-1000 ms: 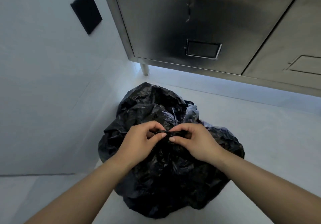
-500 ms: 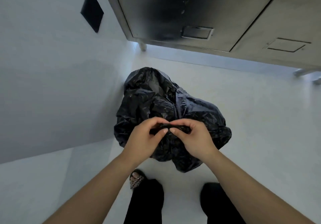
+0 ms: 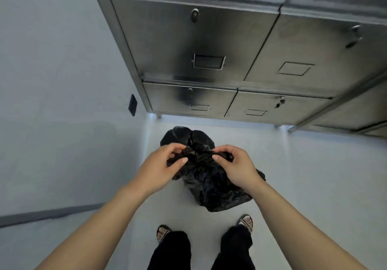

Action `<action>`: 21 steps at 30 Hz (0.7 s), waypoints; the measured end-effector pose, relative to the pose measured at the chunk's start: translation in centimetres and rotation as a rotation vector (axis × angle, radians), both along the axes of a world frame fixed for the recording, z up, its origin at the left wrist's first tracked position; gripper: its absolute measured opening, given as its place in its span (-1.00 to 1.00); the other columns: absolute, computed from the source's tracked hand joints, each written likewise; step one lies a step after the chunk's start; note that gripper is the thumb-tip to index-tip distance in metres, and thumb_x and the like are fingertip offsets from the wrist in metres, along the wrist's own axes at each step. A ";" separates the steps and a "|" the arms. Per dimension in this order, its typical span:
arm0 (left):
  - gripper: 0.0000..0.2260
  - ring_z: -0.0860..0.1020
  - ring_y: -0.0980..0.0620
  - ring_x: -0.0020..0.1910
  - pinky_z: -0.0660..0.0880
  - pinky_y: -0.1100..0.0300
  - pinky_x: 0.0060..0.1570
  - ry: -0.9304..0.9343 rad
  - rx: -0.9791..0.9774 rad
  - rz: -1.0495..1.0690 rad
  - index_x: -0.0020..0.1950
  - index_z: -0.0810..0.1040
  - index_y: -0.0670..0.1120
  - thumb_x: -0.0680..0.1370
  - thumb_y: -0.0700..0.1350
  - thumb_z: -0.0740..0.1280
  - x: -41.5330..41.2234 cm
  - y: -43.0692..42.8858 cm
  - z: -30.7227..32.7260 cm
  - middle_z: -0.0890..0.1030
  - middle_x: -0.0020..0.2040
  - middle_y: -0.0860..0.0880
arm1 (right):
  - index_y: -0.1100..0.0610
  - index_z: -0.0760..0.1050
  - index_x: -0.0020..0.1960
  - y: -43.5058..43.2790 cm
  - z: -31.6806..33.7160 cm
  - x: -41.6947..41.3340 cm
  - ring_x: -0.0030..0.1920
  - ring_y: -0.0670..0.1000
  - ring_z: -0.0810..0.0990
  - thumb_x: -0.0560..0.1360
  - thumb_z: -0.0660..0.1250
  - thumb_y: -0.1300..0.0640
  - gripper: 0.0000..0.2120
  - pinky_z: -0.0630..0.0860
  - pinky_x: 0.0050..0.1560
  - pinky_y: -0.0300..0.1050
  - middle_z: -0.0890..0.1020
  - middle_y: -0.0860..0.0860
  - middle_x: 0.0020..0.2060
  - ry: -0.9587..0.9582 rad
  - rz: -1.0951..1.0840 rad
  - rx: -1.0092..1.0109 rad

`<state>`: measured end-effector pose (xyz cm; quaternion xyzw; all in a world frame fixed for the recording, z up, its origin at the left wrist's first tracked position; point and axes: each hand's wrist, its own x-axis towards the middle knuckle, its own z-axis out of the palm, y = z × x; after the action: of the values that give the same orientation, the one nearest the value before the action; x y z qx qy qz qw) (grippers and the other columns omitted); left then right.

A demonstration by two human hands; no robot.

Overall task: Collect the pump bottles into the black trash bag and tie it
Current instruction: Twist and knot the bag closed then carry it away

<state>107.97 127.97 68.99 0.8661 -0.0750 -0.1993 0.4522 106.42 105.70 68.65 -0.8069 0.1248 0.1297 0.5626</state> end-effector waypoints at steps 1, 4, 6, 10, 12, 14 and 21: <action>-0.78 0.48 0.34 0.06 0.34 0.53 -0.15 -0.022 0.001 -0.036 0.04 0.39 0.40 0.48 0.11 0.31 0.2 -0.4 1.9 0.53 0.10 0.22 | 0.06 0.60 -0.08 -0.6 1.8 -0.6 -0.02 -0.11 0.58 0.45 0.39 0.17 -0.94 0.44 0.09 -0.26 0.65 -0.06 -0.09 -0.006 -0.040 -0.016; -0.77 0.49 0.29 0.06 0.33 0.51 -0.13 -0.105 0.026 -0.166 0.14 0.45 0.25 0.49 0.09 0.31 1.0 -2.7 6.9 0.54 0.11 0.18 | 0.10 0.60 -0.10 -3.3 6.1 -3.0 -0.09 -0.08 0.60 0.45 0.39 0.22 -0.94 0.47 0.00 -0.29 0.65 -0.04 -0.16 -0.051 -0.189 -0.009; -0.77 0.48 0.26 0.08 0.31 0.51 -0.08 -0.162 0.044 -0.264 0.16 0.47 0.18 0.51 0.08 0.30 1.6 -5.1 9.3 0.55 0.13 0.16 | 0.11 0.60 -0.13 -5.7 8.4 -4.8 -0.15 -0.06 0.60 0.45 0.38 0.25 -0.93 0.48 -0.06 -0.33 0.65 -0.02 -0.21 -0.073 -0.291 -0.009; -0.75 0.43 0.33 0.09 0.28 0.57 -0.11 -0.202 0.101 -0.446 0.19 0.45 0.20 0.51 0.12 0.27 1.7 -11.2 12.4 0.51 0.16 0.22 | 0.06 0.60 -0.15 -12.2 12.5 -7.9 -0.20 -0.11 0.61 0.45 0.38 0.27 -0.88 0.48 -0.15 -0.40 0.66 -0.04 -0.22 -0.157 -0.481 -0.029; -0.74 0.43 0.29 0.12 0.28 0.55 -0.12 -0.199 0.122 -0.520 0.21 0.43 0.20 0.52 0.13 0.26 1.2 -14.7 13.1 0.50 0.18 0.22 | 0.09 0.60 -0.12 -15.7 13.9 -9.5 -0.20 -0.13 0.60 0.45 0.38 0.27 -0.90 0.47 -0.11 -0.37 0.66 -0.03 -0.21 -0.190 -0.537 -0.051; -0.74 0.43 0.26 0.13 0.27 0.52 -0.11 -0.188 0.130 -0.578 0.21 0.43 0.20 0.52 0.12 0.26 0.3 -18.4 13.5 0.49 0.19 0.20 | 0.11 0.60 -0.10 -18.7 14.9 -11.2 -0.26 -0.24 0.57 0.45 0.37 0.28 -0.90 0.44 -0.15 -0.43 0.64 -0.05 -0.24 -0.213 -0.565 -0.087; -0.78 0.44 0.24 0.15 0.33 0.28 0.05 -0.163 0.074 -0.654 0.14 0.42 0.29 0.50 0.17 0.26 -3.8 -30.9 13.6 0.48 0.16 0.24 | 0.04 0.59 -0.16 -27.6 16.2 -17.4 -0.27 -0.29 0.55 0.44 0.39 0.27 -0.86 0.40 -0.18 -0.51 0.63 -0.10 -0.25 -0.258 -0.684 -0.153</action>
<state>104.19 97.04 82.61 0.8251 -0.3776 -0.2665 0.3250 89.03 78.10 84.81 -0.7681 0.3245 -0.1784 0.5225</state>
